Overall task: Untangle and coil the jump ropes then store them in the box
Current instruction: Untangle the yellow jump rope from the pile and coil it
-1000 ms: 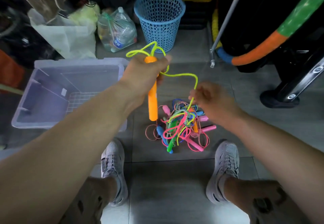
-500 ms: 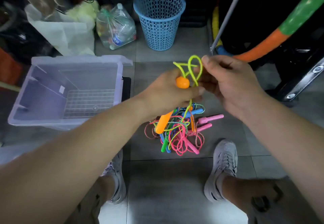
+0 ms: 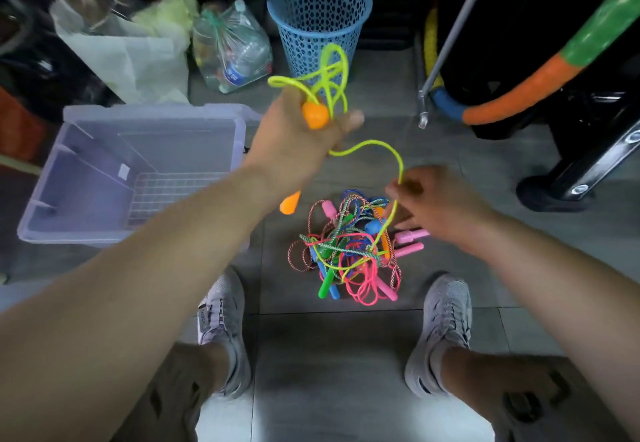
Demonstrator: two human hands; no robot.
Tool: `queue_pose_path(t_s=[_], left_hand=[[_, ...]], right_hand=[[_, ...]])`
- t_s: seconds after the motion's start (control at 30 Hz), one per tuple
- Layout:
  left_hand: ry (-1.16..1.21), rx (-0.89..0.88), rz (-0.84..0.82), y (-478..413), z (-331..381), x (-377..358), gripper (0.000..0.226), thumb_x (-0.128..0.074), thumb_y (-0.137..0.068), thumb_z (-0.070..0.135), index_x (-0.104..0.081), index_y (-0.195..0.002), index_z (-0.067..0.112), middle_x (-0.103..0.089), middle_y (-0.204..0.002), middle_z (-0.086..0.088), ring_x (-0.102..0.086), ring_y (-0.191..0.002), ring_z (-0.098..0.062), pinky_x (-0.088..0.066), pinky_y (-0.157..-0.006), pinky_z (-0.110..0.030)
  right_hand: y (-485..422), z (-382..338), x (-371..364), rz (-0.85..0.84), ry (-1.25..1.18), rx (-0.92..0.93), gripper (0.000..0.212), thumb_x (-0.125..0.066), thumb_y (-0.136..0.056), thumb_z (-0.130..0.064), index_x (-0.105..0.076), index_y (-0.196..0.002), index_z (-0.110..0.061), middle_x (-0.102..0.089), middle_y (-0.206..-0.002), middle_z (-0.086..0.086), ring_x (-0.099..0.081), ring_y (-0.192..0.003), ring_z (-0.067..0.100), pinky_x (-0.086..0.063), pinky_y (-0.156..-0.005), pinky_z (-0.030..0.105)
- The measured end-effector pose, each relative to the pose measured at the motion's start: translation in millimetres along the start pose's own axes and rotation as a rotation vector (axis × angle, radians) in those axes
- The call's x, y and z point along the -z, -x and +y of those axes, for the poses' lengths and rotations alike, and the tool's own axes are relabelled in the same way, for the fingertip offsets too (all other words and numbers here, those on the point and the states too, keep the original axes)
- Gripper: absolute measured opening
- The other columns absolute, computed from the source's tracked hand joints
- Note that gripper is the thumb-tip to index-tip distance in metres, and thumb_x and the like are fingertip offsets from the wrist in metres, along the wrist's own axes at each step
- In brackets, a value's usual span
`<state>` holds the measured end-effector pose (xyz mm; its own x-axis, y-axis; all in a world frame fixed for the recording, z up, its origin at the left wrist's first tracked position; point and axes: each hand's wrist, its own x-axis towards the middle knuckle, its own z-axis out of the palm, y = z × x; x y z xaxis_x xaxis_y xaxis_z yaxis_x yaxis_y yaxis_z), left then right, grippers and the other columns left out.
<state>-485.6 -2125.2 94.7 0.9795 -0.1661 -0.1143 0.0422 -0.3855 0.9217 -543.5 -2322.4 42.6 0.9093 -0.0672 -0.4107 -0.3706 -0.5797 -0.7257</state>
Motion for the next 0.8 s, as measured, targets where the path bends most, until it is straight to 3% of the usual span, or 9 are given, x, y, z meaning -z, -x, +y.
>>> queue_pose_path(t_s=[0.1, 0.17, 0.3, 0.4, 0.5, 0.57, 0.63, 0.7, 0.8], left_hand=[[-0.204, 0.083, -0.159, 9, -17, -8, 0.038, -0.079, -0.081, 0.044, -0.053, -0.09, 0.018, -0.058, -0.075, -0.002, -0.059, -0.069, -0.019, -0.054, -0.072, -0.041], [0.003, 0.184, -0.333, 20, -20, -19, 0.024, -0.077, -0.087, 0.033, -0.06, -0.092, 0.016, -0.062, -0.078, -0.002, -0.063, -0.074, -0.017, -0.06, -0.076, -0.042], [0.38, 0.279, -0.535, 25, -14, -22, 0.007, -0.064, -0.095, 0.021, -0.065, -0.101, 0.016, -0.071, -0.075, 0.007, -0.069, -0.075, -0.008, -0.058, -0.079, -0.036], [0.163, 0.183, -0.523, 25, -16, -24, 0.029, -0.079, -0.085, 0.017, -0.065, -0.111, 0.011, -0.075, -0.098, -0.011, -0.073, -0.096, -0.024, -0.06, -0.088, -0.044], [0.101, 0.134, -0.357, 23, -18, -29, 0.01, -0.075, -0.084, 0.009, -0.069, -0.091, 0.006, -0.074, -0.083, -0.017, -0.072, -0.08, -0.033, -0.06, -0.08, -0.049], [0.24, 0.211, -0.222, 15, -13, -25, 0.009, -0.069, -0.082, 0.004, -0.068, -0.074, 0.005, -0.069, -0.07, -0.019, -0.07, -0.072, -0.039, -0.058, -0.075, -0.054], [0.484, 0.332, -0.151, 7, -5, -20, 0.015, -0.063, -0.087, -0.003, -0.064, -0.073, 0.005, -0.063, -0.067, -0.014, -0.072, -0.066, -0.035, -0.061, -0.063, -0.049], [0.653, 0.39, -0.147, 2, 6, -16, 0.014, -0.06, -0.092, -0.001, -0.064, -0.08, 0.004, -0.062, -0.066, -0.011, -0.072, -0.063, -0.028, -0.061, -0.056, -0.044], [0.791, 0.422, -0.151, 0, 17, -16, 0.012, -0.06, -0.096, 0.006, -0.064, -0.084, 0.005, -0.063, -0.063, -0.008, -0.073, -0.065, -0.026, -0.063, -0.062, -0.046]], right_hand=[[9, -25, 7, 0.049, -0.467, 0.006, 0.01, -0.057, -0.1, -0.011, -0.062, -0.092, -0.009, -0.073, -0.074, 0.015, -0.07, -0.06, 0.027, -0.063, -0.062, 0.04], [13, -38, 8, 0.089, -0.598, 0.049, 0.007, -0.061, -0.098, -0.011, -0.062, -0.091, -0.01, -0.071, -0.064, 0.005, -0.068, -0.052, 0.022, -0.061, -0.053, 0.033], [13, -49, 13, 0.187, -0.785, 0.033, 0.009, -0.066, -0.095, -0.015, -0.06, -0.091, -0.01, -0.074, -0.073, 0.009, -0.069, -0.058, 0.024, -0.058, -0.05, 0.031], [14, -52, 15, 0.151, -0.82, 0.048, 0.008, -0.063, -0.096, -0.014, -0.06, -0.097, -0.007, -0.076, -0.079, 0.011, -0.072, -0.063, 0.027, -0.06, -0.056, 0.032], [16, -52, 14, 0.129, -0.801, 0.09, 0.005, -0.058, -0.099, -0.011, -0.058, -0.103, -0.007, -0.074, -0.074, 0.009, -0.073, -0.063, 0.028, -0.061, -0.059, 0.036], [14, -45, 15, 0.288, -0.661, 0.126, 0.005, -0.058, -0.097, -0.01, -0.057, -0.093, -0.012, -0.068, -0.063, 0.004, -0.07, -0.056, 0.025, -0.061, -0.057, 0.041], [12, -35, 17, 0.387, -0.298, 0.179, 0.012, -0.058, -0.088, -0.014, -0.058, -0.077, -0.018, -0.064, -0.054, 0.001, -0.066, -0.051, 0.022, -0.06, -0.057, 0.042], [11, -25, 12, 0.157, 0.072, 0.149, 0.013, -0.062, -0.087, -0.018, -0.062, -0.074, -0.019, -0.067, -0.06, 0.002, -0.067, -0.058, 0.022, -0.057, -0.062, 0.033], [17, -11, -7, -0.235, 0.339, 0.063, 0.021, -0.067, -0.087, -0.041, -0.065, -0.102, -0.027, -0.069, -0.09, -0.006, -0.069, -0.079, 0.014, -0.056, -0.074, 0.029]])
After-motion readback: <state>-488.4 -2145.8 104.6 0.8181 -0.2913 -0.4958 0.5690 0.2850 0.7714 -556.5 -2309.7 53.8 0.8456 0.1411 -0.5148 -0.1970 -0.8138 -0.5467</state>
